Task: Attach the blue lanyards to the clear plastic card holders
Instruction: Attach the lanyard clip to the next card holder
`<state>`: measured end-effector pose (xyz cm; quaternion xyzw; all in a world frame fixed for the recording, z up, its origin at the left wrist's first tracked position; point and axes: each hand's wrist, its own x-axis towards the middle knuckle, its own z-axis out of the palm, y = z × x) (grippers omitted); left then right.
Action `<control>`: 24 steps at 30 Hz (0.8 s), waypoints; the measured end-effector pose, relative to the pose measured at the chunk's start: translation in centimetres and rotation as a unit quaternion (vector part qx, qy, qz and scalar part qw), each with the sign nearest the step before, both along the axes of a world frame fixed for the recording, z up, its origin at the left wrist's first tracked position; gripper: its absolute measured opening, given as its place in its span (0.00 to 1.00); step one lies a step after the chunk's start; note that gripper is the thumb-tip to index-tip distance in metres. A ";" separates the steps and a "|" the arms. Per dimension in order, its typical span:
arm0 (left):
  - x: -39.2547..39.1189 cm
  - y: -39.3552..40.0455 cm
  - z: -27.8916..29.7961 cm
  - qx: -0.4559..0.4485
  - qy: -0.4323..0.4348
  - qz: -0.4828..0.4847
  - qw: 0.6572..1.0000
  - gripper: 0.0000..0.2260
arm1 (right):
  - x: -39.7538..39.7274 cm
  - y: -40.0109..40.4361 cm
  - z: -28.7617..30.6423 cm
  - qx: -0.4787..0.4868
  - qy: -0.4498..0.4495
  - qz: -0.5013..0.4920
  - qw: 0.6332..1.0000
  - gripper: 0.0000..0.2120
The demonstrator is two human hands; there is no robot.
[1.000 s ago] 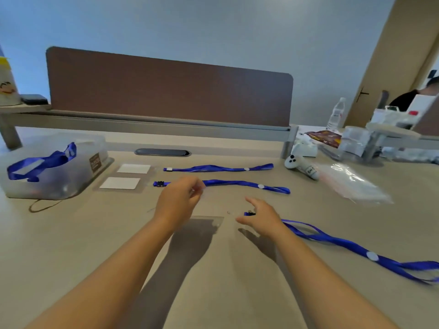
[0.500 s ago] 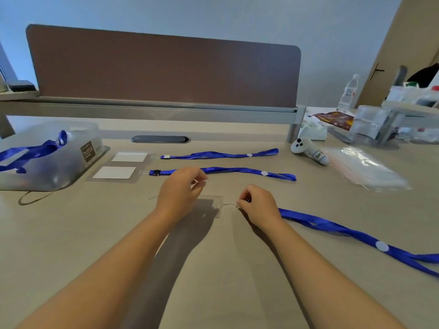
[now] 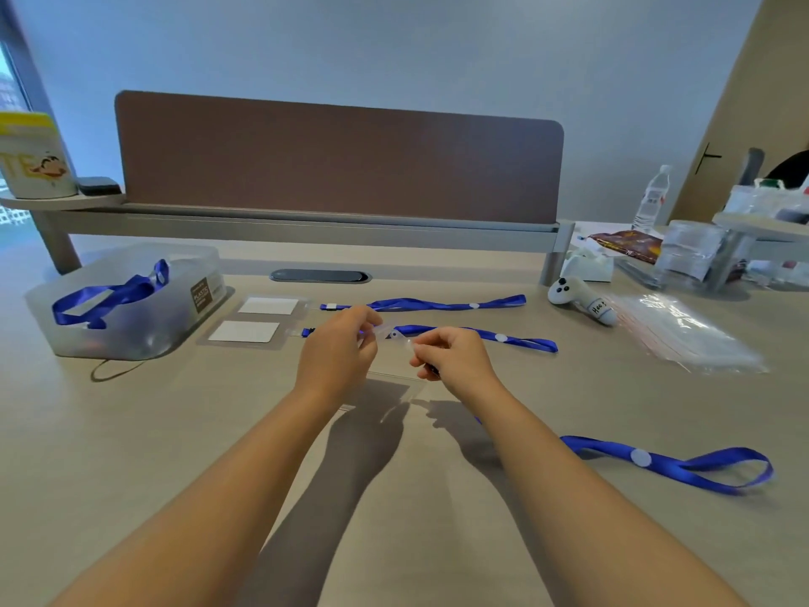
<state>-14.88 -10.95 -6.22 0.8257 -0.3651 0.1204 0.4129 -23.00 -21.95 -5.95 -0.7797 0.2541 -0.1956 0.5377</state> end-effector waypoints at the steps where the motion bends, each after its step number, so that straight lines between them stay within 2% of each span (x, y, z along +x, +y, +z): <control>1: 0.0 0.1 0.0 -0.004 0.007 0.001 1.000 0.09 | 0.1 0.3 0.2 0.020 -0.003 0.004 1.000 0.09; 7: 0.2 0.9 0.0 -0.016 0.025 -0.019 0.999 0.11 | 0.3 1.5 1.1 0.101 -0.008 0.003 0.995 0.09; 11: 0.1 1.2 0.1 -0.025 0.046 -0.044 0.998 0.12 | 0.3 1.6 1.3 0.119 -0.010 0.007 0.993 0.10; 17: 0.6 1.8 0.2 -0.058 0.187 -0.098 0.976 0.17 | 0.5 1.9 1.2 0.142 -0.026 0.034 0.989 0.06; 20: 0.5 1.9 0.3 -0.060 0.190 -0.103 0.975 0.15 | 0.8 2.3 1.1 0.141 -0.028 0.058 0.988 0.07; 24: 0.6 2.0 0.1 -0.052 0.148 -0.101 0.982 0.12 | 1.0 2.4 1.1 0.148 -0.027 0.065 0.986 0.06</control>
